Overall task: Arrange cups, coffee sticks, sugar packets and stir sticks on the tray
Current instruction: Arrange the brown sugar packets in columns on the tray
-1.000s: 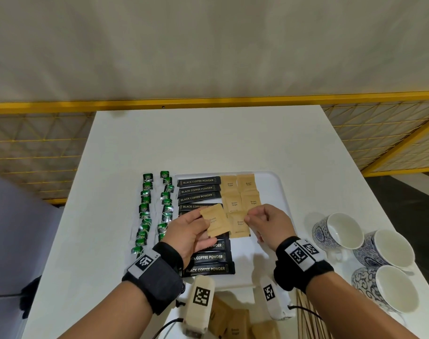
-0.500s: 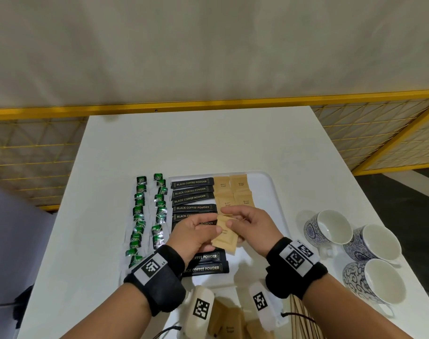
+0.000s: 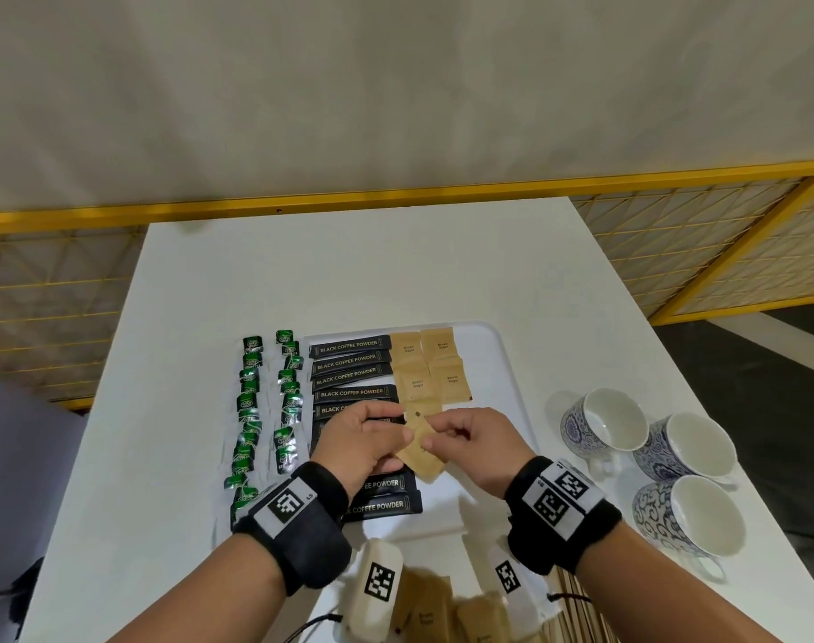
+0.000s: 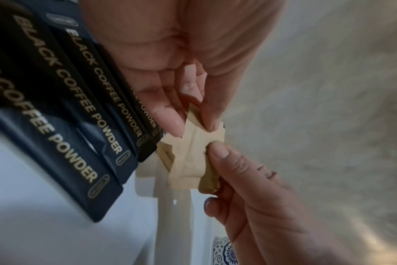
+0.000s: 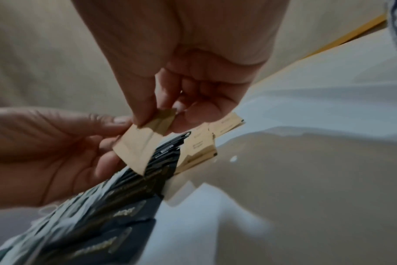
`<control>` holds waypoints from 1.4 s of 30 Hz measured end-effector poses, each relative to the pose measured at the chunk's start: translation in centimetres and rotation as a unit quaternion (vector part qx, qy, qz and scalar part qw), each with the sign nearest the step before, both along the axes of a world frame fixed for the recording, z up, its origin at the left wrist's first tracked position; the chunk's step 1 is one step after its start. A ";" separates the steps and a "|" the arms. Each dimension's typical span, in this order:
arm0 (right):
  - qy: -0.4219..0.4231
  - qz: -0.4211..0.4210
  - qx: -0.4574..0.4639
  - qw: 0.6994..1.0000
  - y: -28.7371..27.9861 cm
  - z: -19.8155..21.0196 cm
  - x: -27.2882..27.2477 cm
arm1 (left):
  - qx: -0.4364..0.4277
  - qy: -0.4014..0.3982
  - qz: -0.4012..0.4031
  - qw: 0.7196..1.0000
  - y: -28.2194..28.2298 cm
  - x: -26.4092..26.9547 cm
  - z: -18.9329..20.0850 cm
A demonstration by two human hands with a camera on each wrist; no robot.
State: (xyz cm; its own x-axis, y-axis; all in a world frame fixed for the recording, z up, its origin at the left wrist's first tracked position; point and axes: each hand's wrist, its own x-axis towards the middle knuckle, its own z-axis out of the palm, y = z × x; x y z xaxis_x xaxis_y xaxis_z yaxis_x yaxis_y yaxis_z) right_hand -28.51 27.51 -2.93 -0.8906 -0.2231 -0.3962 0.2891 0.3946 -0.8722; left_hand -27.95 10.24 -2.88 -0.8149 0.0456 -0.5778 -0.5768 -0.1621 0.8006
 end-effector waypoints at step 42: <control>0.013 -0.138 0.204 0.969 3.3 -1.2 -3.7 | -0.008 -0.064 -0.053 0.996 2.3 -2.4 -0.8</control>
